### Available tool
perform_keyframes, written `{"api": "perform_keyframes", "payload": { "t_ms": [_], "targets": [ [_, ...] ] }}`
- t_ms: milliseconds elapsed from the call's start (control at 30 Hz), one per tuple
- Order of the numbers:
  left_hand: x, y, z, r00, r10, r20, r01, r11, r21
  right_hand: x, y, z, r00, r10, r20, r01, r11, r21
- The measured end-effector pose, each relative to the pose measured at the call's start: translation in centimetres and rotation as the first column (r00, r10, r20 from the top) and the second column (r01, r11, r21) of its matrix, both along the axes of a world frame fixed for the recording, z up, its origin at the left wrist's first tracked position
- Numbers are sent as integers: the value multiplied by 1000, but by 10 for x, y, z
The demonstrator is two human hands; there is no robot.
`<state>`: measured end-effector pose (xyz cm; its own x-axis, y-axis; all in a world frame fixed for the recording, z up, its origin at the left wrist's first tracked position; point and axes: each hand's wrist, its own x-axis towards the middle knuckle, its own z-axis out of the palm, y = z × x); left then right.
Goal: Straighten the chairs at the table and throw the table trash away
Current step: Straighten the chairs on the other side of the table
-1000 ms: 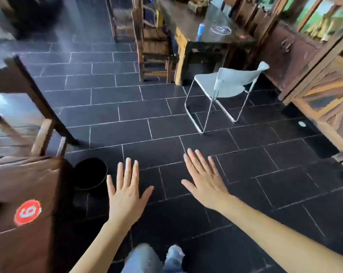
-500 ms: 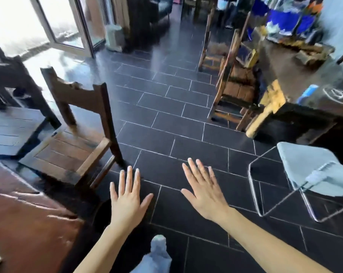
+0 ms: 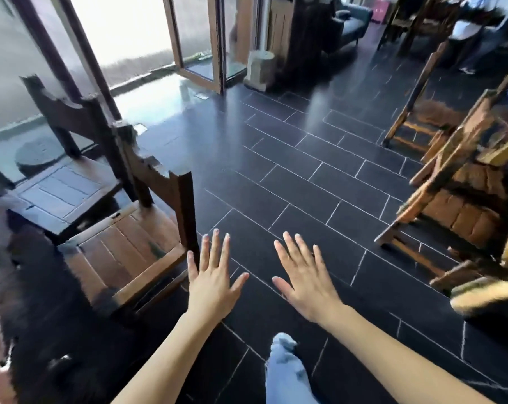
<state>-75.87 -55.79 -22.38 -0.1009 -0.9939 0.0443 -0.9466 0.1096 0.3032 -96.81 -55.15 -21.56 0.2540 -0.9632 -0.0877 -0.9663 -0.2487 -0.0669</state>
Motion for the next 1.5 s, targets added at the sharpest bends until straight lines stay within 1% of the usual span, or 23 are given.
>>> {"api": "perform_keyframes", "payload": {
  "t_ms": [67, 233, 333, 500, 633, 733, 867, 900, 967, 1067, 1133, 1233, 1333, 1467, 1500],
  "targets": [
    [-21, -38, 7, 997, 66, -37, -66, 998, 9, -15, -55, 3, 997, 79, 23, -78, 997, -19],
    [-38, -121, 16, 961, 275, -33, -273, 961, 45, -36, -186, 12, 967, 253, 24, -252, 968, -14],
    [-31, -139, 9, 916, 400, -19, -396, 912, 105, -25, -240, 9, 927, 371, 54, -374, 926, 44],
    [-2, -189, 5, 804, 594, 26, -591, 793, 151, 27, -328, 3, 823, 556, 114, -564, 825, 51],
    [24, -263, -1, 742, 670, -11, -662, 736, 142, 85, -409, 7, 755, 633, 171, -648, 761, 44],
    [43, -328, -4, 720, 694, -7, -684, 712, 156, 119, -468, 12, 719, 671, 181, -688, 723, 55],
    [57, -418, 2, 694, 720, -32, -708, 690, 150, 149, -555, 23, 651, 743, 155, -756, 654, 37],
    [59, -435, 5, 689, 724, -32, -712, 685, 158, 156, -573, 25, 643, 750, 154, -762, 646, 39],
    [64, -460, 11, 671, 742, -14, -728, 662, 179, 170, -606, 26, 601, 790, 125, -799, 599, 55],
    [88, -486, 17, 624, 780, 42, -774, 610, 171, 214, -658, 30, 464, 884, 56, -885, 461, 62],
    [113, -494, 17, 549, 831, 84, -829, 529, 184, 252, -688, 33, 347, 938, 21, -936, 345, 70],
    [142, -499, 20, 374, 920, 116, -919, 351, 177, 313, -720, 32, 187, 982, 23, -981, 186, 49],
    [148, -506, 20, 190, 970, 149, -964, 156, 215, 361, -732, 23, 36, 998, 44, -999, 34, 31],
    [145, -523, 18, 11, 989, 151, -972, -25, 232, 405, -737, 15, -204, 979, 27, -977, -205, 50],
    [143, -525, 19, -37, 989, 145, -969, -71, 238, 415, -738, 12, -246, 969, 14, -966, -246, 74]
  ]
}}
